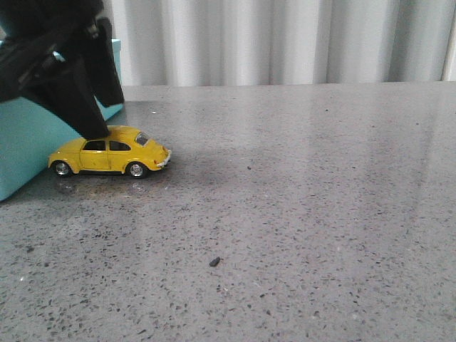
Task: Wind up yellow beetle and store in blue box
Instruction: 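Lower the left gripper onto the yellow car and grasp it, then lift the car with the left gripper and lower it into the blue box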
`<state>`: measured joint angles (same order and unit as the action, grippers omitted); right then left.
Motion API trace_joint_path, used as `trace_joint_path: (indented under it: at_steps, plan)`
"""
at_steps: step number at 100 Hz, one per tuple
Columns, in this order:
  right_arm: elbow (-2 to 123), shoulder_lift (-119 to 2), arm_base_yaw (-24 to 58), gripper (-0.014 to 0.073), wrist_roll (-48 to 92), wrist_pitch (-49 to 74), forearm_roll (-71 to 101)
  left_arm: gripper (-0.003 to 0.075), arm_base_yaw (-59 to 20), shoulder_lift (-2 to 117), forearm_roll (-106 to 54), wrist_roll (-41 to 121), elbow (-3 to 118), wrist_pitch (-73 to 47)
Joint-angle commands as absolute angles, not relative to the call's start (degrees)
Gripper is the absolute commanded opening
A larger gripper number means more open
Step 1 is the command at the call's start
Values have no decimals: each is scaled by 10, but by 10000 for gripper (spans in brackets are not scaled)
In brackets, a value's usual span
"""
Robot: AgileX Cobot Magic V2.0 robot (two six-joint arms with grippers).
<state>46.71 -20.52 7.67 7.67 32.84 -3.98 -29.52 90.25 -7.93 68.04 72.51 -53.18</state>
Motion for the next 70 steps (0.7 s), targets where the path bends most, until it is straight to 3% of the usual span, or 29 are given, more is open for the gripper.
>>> trace_joint_path:
  at_steps: [1,19,46,55,70]
  plan:
    - [481,-210,77,-51,82,290,-45,385,-298,898,-92,682,743,-514]
    - [481,-210,77,-51,82,290,-45,493,-298,923,-94,682,743,-514]
    - [481,-210,77,-51,82,291,-45,487,-298,933,-98,682,743,-509]
    - [481,-210,79,-51,82,291,-45,419,-298,933,-99,682,743,-512]
    - [481,-210,91,-51,82,291,-45,195,-298,933,-110,682,743,-518]
